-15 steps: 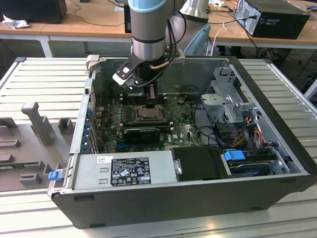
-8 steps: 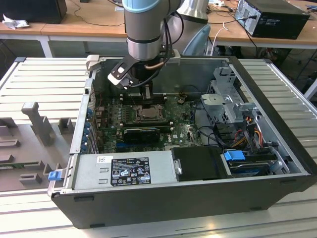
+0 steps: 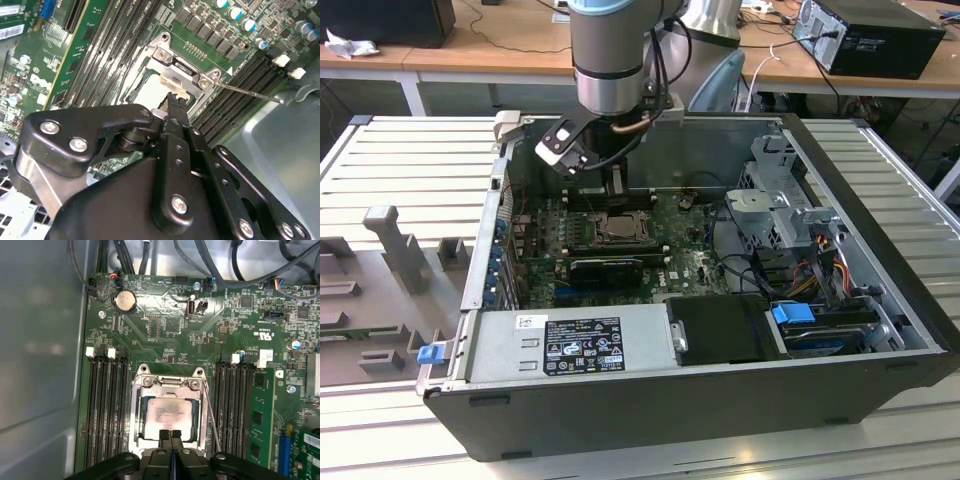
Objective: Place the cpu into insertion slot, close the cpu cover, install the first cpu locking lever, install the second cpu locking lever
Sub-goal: 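Install the first cpu locking lever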
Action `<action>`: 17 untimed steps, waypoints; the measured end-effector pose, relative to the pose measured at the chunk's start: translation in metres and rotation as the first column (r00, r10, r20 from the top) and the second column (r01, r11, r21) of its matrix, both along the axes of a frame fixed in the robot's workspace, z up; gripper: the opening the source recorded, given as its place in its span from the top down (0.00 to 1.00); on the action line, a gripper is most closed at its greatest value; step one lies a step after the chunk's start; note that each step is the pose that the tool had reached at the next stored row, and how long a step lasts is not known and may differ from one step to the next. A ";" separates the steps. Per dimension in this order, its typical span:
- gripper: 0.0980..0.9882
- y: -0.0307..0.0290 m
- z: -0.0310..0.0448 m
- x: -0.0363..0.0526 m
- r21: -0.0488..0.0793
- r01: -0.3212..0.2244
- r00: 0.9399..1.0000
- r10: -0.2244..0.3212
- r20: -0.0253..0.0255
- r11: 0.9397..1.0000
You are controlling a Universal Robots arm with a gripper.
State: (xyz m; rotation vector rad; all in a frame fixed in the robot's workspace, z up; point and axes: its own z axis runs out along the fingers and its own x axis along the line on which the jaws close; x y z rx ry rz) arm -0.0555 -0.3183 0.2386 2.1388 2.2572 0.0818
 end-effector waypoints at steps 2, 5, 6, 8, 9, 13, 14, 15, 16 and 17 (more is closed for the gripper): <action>0.99 0.0000 0.0040 0.0000 0.000 0.000 1.000 0.000 0.000 1.000; 0.99 0.0000 0.0109 0.0000 0.000 0.000 1.000 0.000 -0.001 1.000; 0.99 0.0000 0.0115 0.0000 0.000 0.000 1.000 0.000 -0.001 1.000; 0.99 0.0000 0.0125 0.0000 0.000 0.000 1.000 0.000 -0.001 1.000; 0.99 0.0000 0.0135 0.0000 0.000 0.000 1.000 0.000 -0.001 1.000; 0.99 0.0000 0.0161 0.0000 0.000 0.000 1.000 0.000 -0.002 1.000; 0.99 0.0000 0.0165 0.0000 0.000 0.000 1.000 0.000 -0.002 1.000; 0.99 0.0000 0.0177 0.0000 0.000 0.000 1.000 0.000 -0.002 1.000; 0.99 0.0000 0.0185 0.0000 0.000 0.000 1.000 0.000 -0.002 1.000; 0.99 0.0000 0.0197 0.0000 0.000 0.000 1.000 0.000 -0.002 1.000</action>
